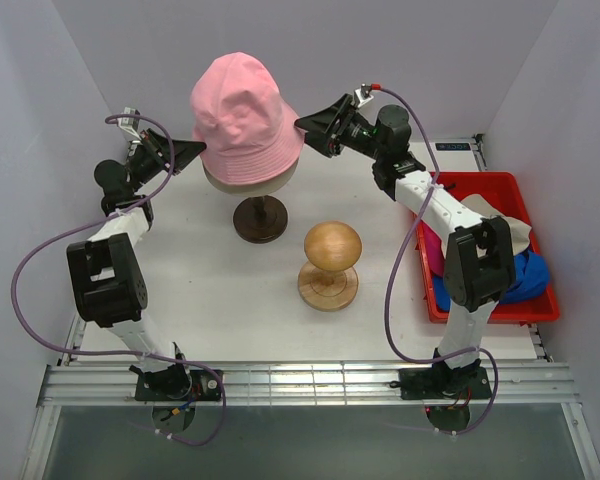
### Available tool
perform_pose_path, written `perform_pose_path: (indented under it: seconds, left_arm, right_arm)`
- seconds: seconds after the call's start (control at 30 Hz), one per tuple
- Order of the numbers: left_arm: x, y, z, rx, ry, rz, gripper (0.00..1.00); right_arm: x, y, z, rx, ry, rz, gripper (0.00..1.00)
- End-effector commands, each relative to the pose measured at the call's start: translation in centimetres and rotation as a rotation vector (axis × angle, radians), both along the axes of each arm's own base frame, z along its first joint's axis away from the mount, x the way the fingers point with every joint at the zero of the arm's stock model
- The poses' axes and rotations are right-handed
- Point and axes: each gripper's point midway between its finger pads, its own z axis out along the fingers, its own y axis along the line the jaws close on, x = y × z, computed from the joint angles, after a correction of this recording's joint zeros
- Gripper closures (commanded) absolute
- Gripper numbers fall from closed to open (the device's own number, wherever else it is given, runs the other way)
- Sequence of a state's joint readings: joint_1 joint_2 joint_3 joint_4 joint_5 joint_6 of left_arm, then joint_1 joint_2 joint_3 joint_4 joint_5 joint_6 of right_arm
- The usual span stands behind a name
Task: Stack the hats
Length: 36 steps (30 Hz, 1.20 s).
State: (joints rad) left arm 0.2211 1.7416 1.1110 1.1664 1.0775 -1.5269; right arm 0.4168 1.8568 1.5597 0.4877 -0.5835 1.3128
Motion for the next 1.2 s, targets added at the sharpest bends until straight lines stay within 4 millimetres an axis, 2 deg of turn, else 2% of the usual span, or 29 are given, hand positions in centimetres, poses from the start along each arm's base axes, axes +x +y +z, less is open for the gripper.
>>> perform_pose_path:
  seconds: [0.0,0.27,0.43,0.6,0.73,0.83,1.17]
  left_arm:
    - [-1.6,-0.2,1.1,0.063,-0.051,-0.015,1.00]
    - [-1.4,-0.1,1.3,0.074,-0.038,-0.005,1.00]
    - [-1.4,0.1,1.6,0.077,-0.036,0.003,1.00]
    - [-1.4,0.1,1.8,0.095,-0.046,0.010,1.00]
    - [-1.3,0.4,1.8,0.105,-0.042,0.025,1.00]
    - [-1.4,0.7,1.8,0.103,-0.040,0.040,1.00]
    - [-0.8,1.3,0.1,0.111,0.006,0.071,1.00]
  right_arm:
    - [-0.6,0.5,2.2,0.049,-0.062,0.033,0.37]
    - [-0.6,0.7,1.4,0.071,-0.041,0.042,0.60]
    - [-0.6,0.7,1.7,0.095,-0.044,0.048,0.60]
    - [-0.6,0.8,1.4,0.090,-0.046,0.057,0.72]
    - [-0.5,0.9,0.4,0.072,-0.036,0.063,0.84]
    - [-0.4,0.7,-0.9,0.048,-0.019,0.061,0.89]
    - [0.4,-0.6,-4.4,-0.039,0.016,0.022,0.92]
